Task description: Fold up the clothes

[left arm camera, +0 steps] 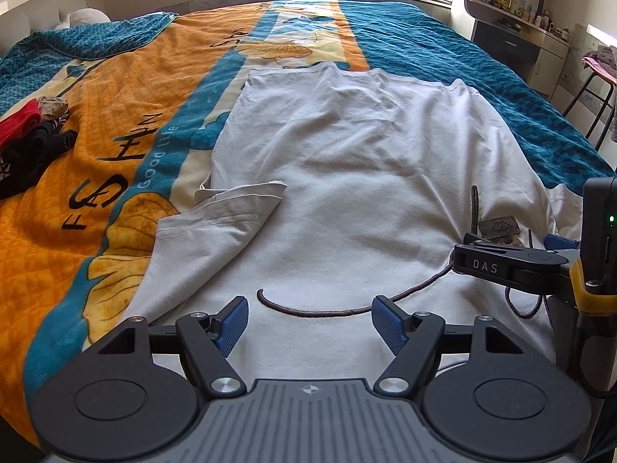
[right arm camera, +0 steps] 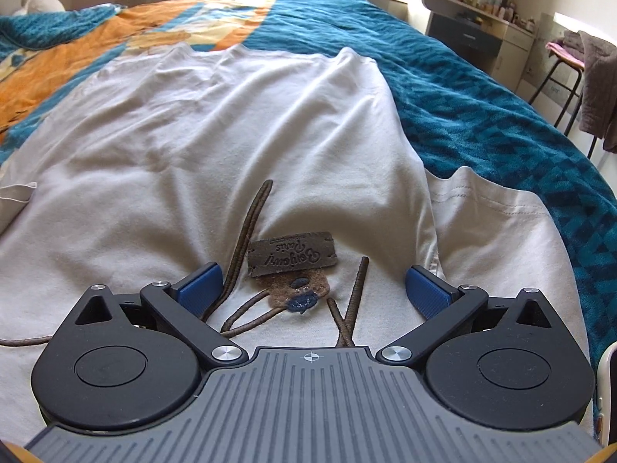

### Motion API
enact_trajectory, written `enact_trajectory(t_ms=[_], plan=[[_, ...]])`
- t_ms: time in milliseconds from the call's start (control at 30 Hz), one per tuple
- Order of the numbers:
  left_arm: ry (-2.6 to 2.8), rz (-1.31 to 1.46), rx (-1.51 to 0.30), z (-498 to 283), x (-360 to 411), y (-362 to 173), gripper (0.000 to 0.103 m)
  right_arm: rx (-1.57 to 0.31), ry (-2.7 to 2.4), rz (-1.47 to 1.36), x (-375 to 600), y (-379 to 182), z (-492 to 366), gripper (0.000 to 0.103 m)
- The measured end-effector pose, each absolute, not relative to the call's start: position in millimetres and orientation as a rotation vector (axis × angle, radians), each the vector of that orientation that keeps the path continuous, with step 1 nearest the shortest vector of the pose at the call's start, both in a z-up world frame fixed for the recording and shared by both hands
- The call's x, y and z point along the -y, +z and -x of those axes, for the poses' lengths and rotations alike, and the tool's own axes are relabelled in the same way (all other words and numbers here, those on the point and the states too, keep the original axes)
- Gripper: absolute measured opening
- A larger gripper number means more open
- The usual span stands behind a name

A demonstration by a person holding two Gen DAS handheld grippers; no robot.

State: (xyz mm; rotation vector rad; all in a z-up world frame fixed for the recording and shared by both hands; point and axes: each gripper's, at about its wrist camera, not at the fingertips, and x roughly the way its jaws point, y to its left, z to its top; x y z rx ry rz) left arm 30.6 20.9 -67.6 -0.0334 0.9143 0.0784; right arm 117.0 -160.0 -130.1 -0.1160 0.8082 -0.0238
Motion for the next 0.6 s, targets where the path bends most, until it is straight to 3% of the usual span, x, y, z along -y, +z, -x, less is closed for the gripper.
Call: enact_trajectory(t_ms=[600], plan=[[0.083, 0.031, -0.925, -27.8, -20.4, -67.7, 0.072, -0.808, -0.023, 0.116, 160.4, -130.2, -116.9, 0.103]])
